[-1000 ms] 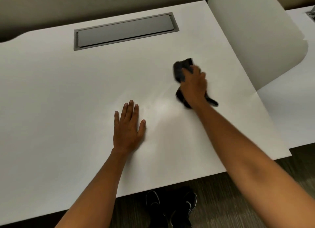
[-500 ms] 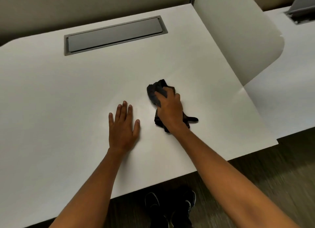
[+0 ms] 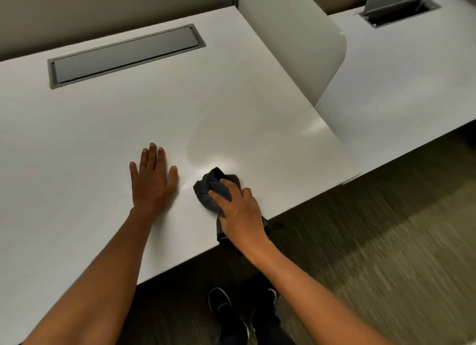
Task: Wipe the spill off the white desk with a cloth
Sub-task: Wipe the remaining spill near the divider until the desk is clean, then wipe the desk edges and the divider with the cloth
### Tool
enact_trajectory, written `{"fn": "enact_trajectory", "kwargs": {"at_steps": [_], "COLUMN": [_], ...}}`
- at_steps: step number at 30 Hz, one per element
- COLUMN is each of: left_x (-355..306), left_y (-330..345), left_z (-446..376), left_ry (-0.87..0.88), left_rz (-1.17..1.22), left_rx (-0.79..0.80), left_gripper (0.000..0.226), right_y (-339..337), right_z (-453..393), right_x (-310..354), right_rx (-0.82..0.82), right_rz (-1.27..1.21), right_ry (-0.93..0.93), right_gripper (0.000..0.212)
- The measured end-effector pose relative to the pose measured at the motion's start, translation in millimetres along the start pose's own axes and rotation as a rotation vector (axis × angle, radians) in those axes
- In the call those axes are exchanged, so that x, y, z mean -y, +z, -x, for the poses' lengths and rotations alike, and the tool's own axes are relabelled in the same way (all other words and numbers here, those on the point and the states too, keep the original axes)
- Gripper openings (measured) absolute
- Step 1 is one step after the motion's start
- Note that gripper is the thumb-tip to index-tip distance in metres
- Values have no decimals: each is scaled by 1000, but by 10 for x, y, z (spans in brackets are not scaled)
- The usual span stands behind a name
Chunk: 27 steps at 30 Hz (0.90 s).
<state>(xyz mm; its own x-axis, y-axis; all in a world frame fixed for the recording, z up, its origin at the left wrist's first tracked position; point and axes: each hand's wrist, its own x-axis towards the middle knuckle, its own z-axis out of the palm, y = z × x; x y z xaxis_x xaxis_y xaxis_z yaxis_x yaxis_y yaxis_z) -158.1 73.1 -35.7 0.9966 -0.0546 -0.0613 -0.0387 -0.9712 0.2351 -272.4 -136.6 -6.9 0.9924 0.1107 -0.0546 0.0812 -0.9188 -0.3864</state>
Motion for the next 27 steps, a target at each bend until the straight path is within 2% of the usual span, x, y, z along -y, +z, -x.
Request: {"fn": "enact_trajectory", "kwargs": {"at_steps": [4, 9, 14, 18, 22, 27], "left_x": [47, 58, -46, -171, -344, -505], "left_y": [-28, -38, 22, 39, 11, 10], "left_z": [44, 202, 379, 384, 397, 439], "left_ry": [27, 77, 107, 100, 110, 120], "left_rz": [67, 121, 166, 210, 250, 228], "left_rx": [39, 62, 45, 72, 89, 102], "left_gripper": [79, 86, 86, 83, 81, 81], "right_y": [-243, -629, -528, -209, 135, 178], "right_z": [166, 108, 79, 297, 634, 812], "right_x": [-555, -1316, -1104, -377, 300, 150], "right_rx": [-129, -304, -371, -290, -197, -284], "right_rz": [37, -6, -22, -81, -148, -173], "right_ry": [139, 437, 521, 363, 163, 84], "right_gripper": [52, 42, 44, 56, 53, 44]}}
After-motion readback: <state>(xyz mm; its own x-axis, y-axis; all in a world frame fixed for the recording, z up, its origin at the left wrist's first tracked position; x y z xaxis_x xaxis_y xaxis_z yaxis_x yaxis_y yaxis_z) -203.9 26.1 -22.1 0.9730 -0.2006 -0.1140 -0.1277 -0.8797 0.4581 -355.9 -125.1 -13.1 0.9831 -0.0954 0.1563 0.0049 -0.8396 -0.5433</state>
